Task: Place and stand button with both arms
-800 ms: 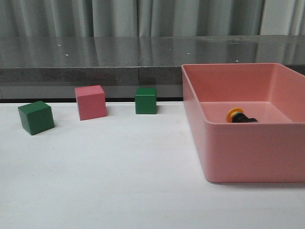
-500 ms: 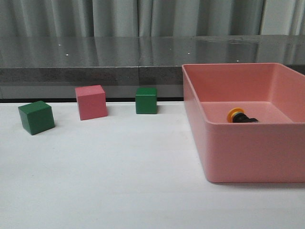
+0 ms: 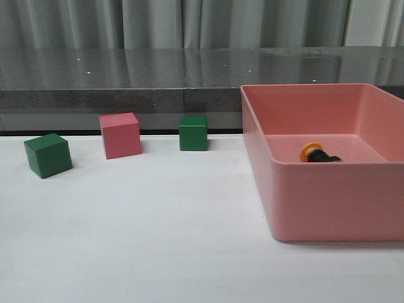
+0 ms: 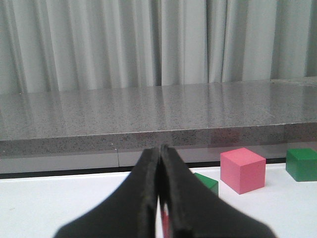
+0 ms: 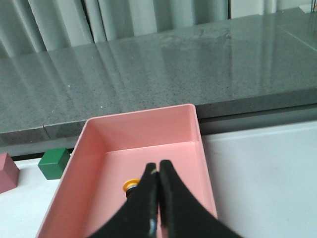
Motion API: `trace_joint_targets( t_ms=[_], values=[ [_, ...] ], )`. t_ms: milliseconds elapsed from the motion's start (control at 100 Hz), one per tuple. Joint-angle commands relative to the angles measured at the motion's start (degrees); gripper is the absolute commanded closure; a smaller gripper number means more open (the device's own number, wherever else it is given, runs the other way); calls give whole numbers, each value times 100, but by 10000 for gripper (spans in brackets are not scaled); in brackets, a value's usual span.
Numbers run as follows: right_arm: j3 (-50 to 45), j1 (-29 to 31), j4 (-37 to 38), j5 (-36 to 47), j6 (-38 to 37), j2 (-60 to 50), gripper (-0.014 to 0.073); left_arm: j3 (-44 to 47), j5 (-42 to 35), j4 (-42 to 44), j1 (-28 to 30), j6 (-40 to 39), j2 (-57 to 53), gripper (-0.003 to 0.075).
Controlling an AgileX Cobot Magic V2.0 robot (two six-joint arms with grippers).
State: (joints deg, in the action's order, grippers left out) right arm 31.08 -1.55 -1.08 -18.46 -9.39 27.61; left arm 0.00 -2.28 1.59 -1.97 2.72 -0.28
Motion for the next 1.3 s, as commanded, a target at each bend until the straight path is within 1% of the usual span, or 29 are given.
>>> trace_joint_targets(
  t_ms=[0,90,240,350,420,460,510,540,560,600,610,630,640,680,730,750,890,1120,1290],
  values=[
    [652,-48,-45,346,8,872,663,265,-444,-53,9,-44,-178,740],
    [1113,-263,-39,410,60,1759,663,265,-444,-53,9,-44,-178,740],
    [1874,-677,-34,445,677,3138,663,265,-444,-53,9,-44,-178,739],
    [2439,-814,-34,156,834,4067,657,265,-444,-53,9,-44,-178,739],
    [2744,-819,-34,-121,834,4567,617,265,-444,-53,9,-44,-178,740],
    [2870,-819,-34,-254,834,4826,566,265,-444,-53,9,-44,-178,739],
    [3037,-819,-34,-468,838,5093,479,265,-444,-53,9,-44,-178,740],
    [3097,-824,-34,-542,845,5225,400,265,-444,-53,9,-44,-178,740],
    [3129,-824,-34,-589,851,5315,364,265,-444,-53,9,-44,-178,740],
    [3156,-824,-34,-618,857,5465,251,265,-444,-53,9,-44,-178,740],
    [3156,-824,-34,-618,862,5488,212,265,-444,-53,9,-44,-178,739],
    [3156,-824,-34,-618,877,5551,173,265,-444,-53,9,-44,-178,740],
    [3156,-824,-34,-618,875,5571,135,265,-444,-53,9,-44,-178,740],
    [3156,-824,-34,-618,939,5686,34,265,-444,-53,9,-44,-178,739],
    [3156,-854,-34,-618,1007,5806,-51,265,-444,-53,9,-44,-178,739],
    [3156,-862,-34,-608,1055,5857,-73,265,-444,-53,9,-44,-178,739],
    [3156,-970,-34,-483,1307,6209,-28,265,-444,-53,9,-44,-178,739],
    [3156,-1060,-34,9,1382,6903,-27,265,-444,-53,9,-44,-178,740],
    [3157,-1060,-34,144,1382,7399,-25,265,-444,-53,9,-44,-178,740]
  ],
)
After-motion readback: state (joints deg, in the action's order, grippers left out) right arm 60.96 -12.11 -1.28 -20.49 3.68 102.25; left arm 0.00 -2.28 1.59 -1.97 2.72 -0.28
